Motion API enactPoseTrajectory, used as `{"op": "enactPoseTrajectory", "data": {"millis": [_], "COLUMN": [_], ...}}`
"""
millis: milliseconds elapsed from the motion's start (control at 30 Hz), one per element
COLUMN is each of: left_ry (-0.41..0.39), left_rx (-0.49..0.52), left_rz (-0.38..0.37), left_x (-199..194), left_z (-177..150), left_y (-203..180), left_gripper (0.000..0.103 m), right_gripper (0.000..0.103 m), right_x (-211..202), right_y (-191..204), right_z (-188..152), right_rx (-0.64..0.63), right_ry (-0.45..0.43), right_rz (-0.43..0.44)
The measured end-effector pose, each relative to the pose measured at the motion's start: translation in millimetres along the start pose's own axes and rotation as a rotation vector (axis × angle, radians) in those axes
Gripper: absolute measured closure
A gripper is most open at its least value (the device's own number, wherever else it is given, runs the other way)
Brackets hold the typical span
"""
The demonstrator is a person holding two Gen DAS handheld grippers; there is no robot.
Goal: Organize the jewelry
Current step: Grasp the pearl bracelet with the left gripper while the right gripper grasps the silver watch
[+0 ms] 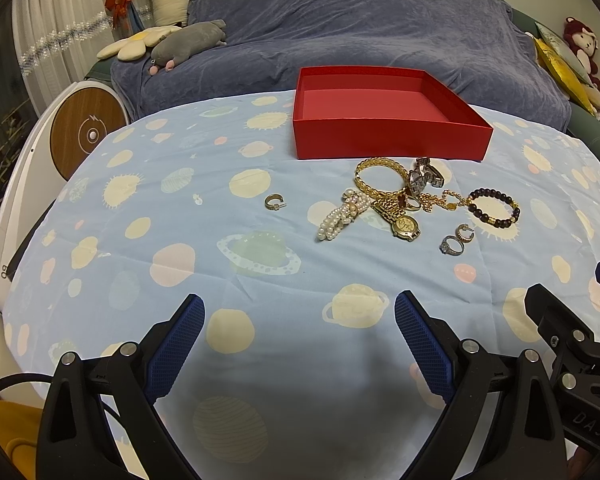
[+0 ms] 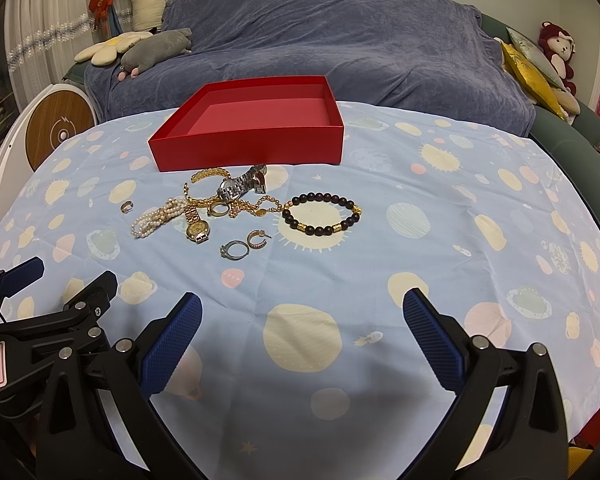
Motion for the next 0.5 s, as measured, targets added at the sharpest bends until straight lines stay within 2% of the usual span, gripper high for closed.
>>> {"op": "enactPoseTrajectory", "data": {"millis": [333,500], "left_ry": [-0.014,0.015], "left_rx": [-0.001,-0.037], "left_rz": [-0.023,-0.03], "left_x": [7.3,28.0], "left_z": [4.8,17.4], "left_y": [-6.6,4.3], "left_gripper": [0.01,0.01], "right_gripper": [0.005,0.005], "right_x": [12.0,19.5], "right_y": [-10.9,-20.9], "right_z": [7.6,23.7], "right_rx": [0.026,0.015], "right_ry": [0.028,0.038], "right_rz": [-0.008,-0.016]}}
Point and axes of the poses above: each gripper's, at about its wrist camera, not at the fingertips, and x roughly the way its jaws point, y to its left, z to its top, the point moved 6 cm from there along x, roughly the way its jaws point, and after that the axes turned 9 degrees about z, right-handed, at the moved point
